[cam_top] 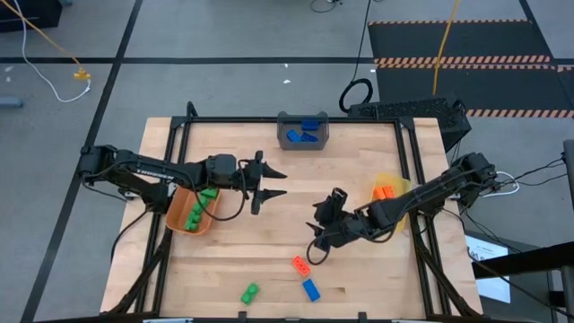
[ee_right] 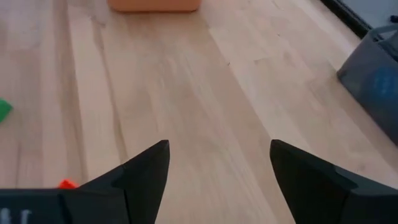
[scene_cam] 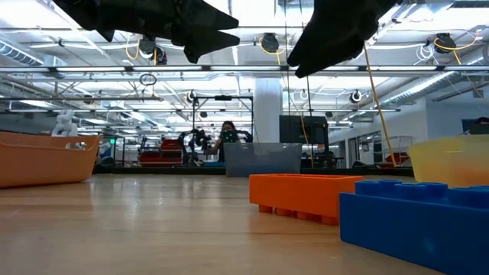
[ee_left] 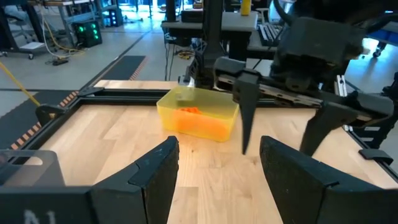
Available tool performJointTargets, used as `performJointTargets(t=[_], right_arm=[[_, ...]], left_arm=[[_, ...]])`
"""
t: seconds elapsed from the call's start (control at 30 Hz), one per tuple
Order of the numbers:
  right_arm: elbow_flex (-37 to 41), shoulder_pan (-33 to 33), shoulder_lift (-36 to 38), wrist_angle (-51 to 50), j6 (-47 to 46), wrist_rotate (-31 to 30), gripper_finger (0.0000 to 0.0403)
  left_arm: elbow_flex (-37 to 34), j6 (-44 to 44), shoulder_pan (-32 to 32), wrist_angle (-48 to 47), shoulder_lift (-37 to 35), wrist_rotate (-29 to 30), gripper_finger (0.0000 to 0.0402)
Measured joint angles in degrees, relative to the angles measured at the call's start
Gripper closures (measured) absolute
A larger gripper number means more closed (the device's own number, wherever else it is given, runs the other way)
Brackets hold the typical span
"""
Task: Sort & place blocks by color
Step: Put the orange game piece into the yellow bin
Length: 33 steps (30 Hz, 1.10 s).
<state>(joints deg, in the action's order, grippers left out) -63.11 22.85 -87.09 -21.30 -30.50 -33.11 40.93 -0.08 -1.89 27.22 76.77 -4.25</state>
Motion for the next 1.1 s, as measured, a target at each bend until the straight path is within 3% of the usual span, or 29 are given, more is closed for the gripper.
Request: performJointTargets(t=[0.27,0.5,0.83,1.1], right_arm=[[-0.1,1.4,-1.2,8.4,4.0,1.8,0.0158],[-2.7,3.3,-4.6,3.7,-0.2,5.1,0.0159],[-3.0,6.1,-11.7,-0.7,-13.6,18.4,0.0159],[-3.1,8.4,-13.3,3.2,-7.9,15.0,0.0159]], left_arm=[[0.0,0.2,0.0,-0.3,0.0,0.0,0.0178],[0.0,0.5,0.0,-1.5,0.0,0.0,0.0179],[0.0,1.8,-0.2,-6.6,-0.6,0.0,0.0179],[0.0,1.7,-0.3,-8.9,-1.1,0.0,0.0179]])
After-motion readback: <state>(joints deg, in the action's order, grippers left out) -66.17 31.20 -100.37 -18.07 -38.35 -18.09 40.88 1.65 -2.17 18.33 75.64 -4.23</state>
